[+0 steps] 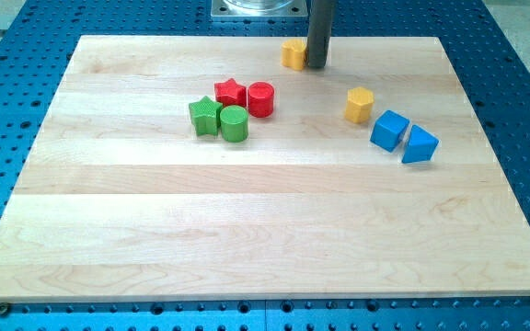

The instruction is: Move the yellow hexagon to the bottom left of the yellow heart

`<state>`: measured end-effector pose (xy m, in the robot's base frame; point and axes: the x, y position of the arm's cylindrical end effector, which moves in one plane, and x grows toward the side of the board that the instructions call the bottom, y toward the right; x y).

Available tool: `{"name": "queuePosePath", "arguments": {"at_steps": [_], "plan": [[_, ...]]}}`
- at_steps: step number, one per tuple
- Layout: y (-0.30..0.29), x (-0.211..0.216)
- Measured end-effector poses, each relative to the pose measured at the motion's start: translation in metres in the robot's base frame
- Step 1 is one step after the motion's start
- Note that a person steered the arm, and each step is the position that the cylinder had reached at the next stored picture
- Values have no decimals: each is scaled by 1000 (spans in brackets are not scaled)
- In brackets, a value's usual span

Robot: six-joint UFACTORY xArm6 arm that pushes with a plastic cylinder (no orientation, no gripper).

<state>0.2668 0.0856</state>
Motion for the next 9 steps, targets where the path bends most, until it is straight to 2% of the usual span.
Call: {"name": "queuePosePath", "arguments": {"at_steps": [1,2,3,4,5,6,7,8,9], "plan": [[-27,3],[-27,-9],[37,18],[119,18],[120,73],[78,119],[49,99],[-1,40],[-53,13]]}}
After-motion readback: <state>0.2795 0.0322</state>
